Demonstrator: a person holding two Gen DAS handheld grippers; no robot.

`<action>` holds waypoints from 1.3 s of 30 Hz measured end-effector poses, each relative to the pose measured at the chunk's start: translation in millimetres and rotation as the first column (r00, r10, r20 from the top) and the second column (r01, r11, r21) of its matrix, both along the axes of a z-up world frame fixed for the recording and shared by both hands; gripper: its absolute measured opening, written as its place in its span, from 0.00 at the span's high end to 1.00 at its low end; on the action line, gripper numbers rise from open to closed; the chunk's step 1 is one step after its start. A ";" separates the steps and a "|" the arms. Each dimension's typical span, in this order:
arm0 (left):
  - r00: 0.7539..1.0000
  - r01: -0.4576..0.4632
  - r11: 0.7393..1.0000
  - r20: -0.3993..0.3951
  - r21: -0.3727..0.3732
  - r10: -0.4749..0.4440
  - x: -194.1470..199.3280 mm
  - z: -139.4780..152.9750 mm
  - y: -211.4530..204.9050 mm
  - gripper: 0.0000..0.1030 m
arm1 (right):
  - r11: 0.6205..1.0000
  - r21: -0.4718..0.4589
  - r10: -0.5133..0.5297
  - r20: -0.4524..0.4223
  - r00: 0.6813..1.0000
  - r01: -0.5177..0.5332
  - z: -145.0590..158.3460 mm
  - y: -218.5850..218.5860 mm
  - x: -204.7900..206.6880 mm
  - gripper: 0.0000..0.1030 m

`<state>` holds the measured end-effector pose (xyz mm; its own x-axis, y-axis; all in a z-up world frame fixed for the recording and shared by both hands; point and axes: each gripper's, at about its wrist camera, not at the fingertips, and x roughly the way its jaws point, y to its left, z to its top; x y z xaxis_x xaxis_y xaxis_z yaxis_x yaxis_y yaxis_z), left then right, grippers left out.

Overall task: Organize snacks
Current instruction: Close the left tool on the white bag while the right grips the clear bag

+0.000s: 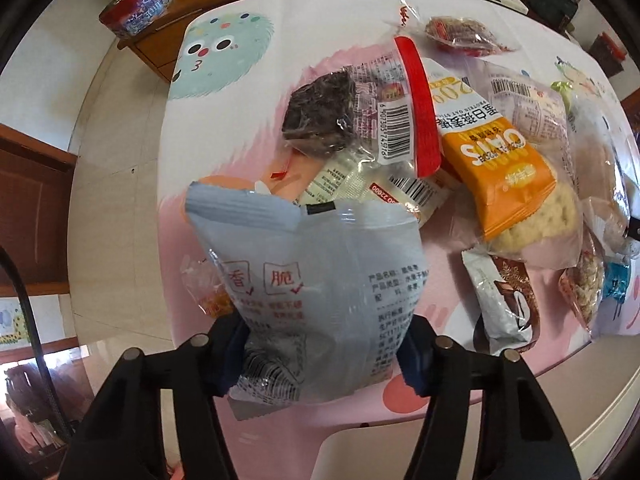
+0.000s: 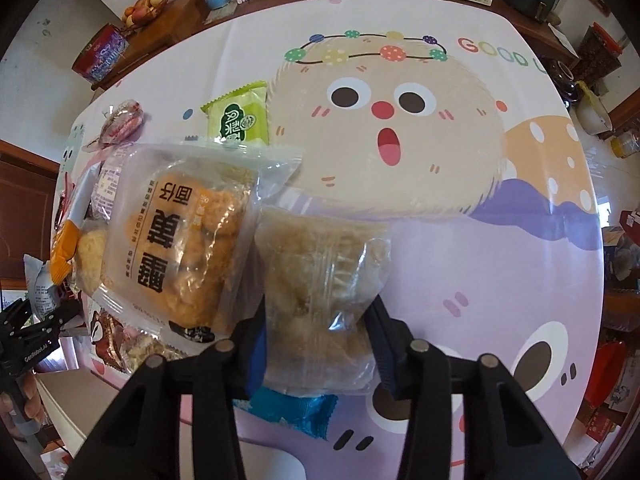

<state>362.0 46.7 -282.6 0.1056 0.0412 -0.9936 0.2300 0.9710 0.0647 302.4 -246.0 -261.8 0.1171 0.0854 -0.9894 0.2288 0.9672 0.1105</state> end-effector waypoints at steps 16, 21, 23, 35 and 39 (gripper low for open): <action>0.982 -0.068 0.998 0.177 -0.020 0.070 -38.8 62.3 11.2 0.56 | 0.999 0.023 -0.037 0.082 0.996 0.036 22.2 -6.6 -24.1 0.70; 0.972 -0.093 0.995 0.216 -0.031 0.098 -45.9 85.3 14.6 0.56 | 0.997 0.036 -0.078 0.124 0.989 0.075 38.8 -10.0 -29.2 0.70; 0.967 -0.096 0.995 0.234 -0.040 0.103 -46.5 95.2 17.4 0.56 | 0.995 0.041 -0.093 0.147 0.985 0.087 48.0 -10.4 -35.0 0.70; 0.929 -0.061 0.990 0.355 -0.127 0.103 -101.4 195.2 19.8 0.56 | 0.991 0.076 -0.122 0.261 0.958 0.105 118.6 8.9 -67.0 0.71; 0.917 -0.042 0.988 0.388 -0.151 0.098 -128.9 223.5 20.6 0.56 | 0.994 0.062 -0.108 0.316 0.943 0.094 151.8 18.5 -88.2 0.71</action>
<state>233.1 67.3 -59.1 0.4902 -0.0704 -0.8688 0.1448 0.9895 0.0016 214.2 -227.5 -110.0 0.4357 0.1005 -0.8944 0.2706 0.9331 0.2367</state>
